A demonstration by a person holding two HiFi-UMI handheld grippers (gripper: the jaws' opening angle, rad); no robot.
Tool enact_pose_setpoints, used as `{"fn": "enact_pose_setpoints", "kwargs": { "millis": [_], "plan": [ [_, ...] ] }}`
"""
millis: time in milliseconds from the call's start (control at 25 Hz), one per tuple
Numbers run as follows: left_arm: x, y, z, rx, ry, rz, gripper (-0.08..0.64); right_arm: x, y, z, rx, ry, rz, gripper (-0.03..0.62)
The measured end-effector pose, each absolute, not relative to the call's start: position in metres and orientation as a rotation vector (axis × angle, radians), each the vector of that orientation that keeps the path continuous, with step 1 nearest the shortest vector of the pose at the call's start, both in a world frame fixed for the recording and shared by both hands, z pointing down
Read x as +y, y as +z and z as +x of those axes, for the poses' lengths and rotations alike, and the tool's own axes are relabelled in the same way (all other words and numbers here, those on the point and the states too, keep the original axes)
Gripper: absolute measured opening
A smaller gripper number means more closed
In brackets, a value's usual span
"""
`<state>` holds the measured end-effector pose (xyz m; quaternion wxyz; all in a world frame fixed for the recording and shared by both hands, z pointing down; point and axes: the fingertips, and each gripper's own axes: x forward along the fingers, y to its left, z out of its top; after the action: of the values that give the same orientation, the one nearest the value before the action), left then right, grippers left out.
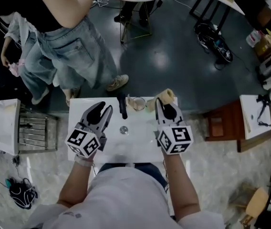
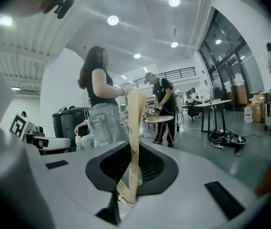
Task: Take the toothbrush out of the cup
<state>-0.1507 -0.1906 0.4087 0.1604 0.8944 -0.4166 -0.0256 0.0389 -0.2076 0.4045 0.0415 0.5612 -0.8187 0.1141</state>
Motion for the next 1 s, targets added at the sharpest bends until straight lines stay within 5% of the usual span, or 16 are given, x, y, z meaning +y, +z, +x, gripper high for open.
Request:
{"fn": "enact_pose_setpoints", "kwargs": {
  "millis": [680,1000],
  "plan": [
    [-0.200,0.426,-0.161,-1.064,-0.040,2.585,0.155,-0.190,0.414,0.032,-2.419,0.358,1.807,0.048],
    [-0.201,0.435,-0.128,-1.210,-0.046,2.524,0.170,-0.197,0.424,0.092,-2.449,0.370,1.731,0.048]
  ]
}}
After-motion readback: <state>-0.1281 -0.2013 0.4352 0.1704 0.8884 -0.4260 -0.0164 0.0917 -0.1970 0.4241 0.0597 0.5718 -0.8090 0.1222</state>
